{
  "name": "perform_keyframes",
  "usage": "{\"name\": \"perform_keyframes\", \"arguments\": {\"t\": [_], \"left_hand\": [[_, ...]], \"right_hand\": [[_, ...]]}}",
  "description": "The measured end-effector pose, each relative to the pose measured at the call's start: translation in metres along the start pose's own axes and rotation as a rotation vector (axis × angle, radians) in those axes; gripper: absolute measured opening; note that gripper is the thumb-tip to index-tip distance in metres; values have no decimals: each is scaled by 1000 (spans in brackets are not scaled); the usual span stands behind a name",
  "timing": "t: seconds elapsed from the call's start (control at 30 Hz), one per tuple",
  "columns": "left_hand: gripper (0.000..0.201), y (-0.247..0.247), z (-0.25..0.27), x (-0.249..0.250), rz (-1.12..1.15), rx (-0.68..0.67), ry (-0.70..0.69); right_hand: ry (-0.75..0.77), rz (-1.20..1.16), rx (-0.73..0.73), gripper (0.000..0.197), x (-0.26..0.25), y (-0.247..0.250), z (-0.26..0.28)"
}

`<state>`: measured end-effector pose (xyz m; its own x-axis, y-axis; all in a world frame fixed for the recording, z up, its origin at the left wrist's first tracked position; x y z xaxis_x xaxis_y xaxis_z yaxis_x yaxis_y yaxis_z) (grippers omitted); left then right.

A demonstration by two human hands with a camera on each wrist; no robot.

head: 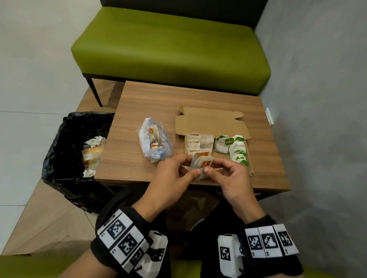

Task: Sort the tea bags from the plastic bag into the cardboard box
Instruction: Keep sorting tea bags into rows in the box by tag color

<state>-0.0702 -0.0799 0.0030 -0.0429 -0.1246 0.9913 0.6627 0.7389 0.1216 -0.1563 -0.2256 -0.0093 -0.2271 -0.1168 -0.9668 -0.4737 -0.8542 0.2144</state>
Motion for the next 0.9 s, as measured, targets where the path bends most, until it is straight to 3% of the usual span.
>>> {"name": "perform_keyframes", "arguments": {"t": [0.17, 0.5, 0.67, 0.77, 0.83, 0.9], "left_hand": [[29, -1, -5, 1, -8, 65, 6], [30, -5, -13, -11, 276, 44, 79], [23, -12, -17, -13, 151, -79, 64], [26, -12, -24, -17, -50, -134, 44], [36, -11, -28, -20, -153, -116, 67], [42, -11, -29, -23, -259, -96, 94]], "right_hand": [[10, -31, 19, 19, 1, 4, -4], [-27, 26, -61, 15, 5, 10, -10], [-25, 119, -96, 22, 7, 12, -15], [-73, 146, -153, 16, 6, 13, -20], [-96, 201, -103, 14, 8, 21, -28], [-121, 288, 43, 10, 13, 36, -44]]}}
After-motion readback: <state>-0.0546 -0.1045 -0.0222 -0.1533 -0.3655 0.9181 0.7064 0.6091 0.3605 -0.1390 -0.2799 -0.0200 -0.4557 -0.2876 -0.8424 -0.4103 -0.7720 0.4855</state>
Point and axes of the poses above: each hand's wrist, its own z-axis away from the middle knuckle, its own y-axis out of the back of the hand, x = y × z, the point moved 5 cm from there along -z, towards the middle knuckle, and after that the axes turned 13 degrees about z, right-handed, at the moved point
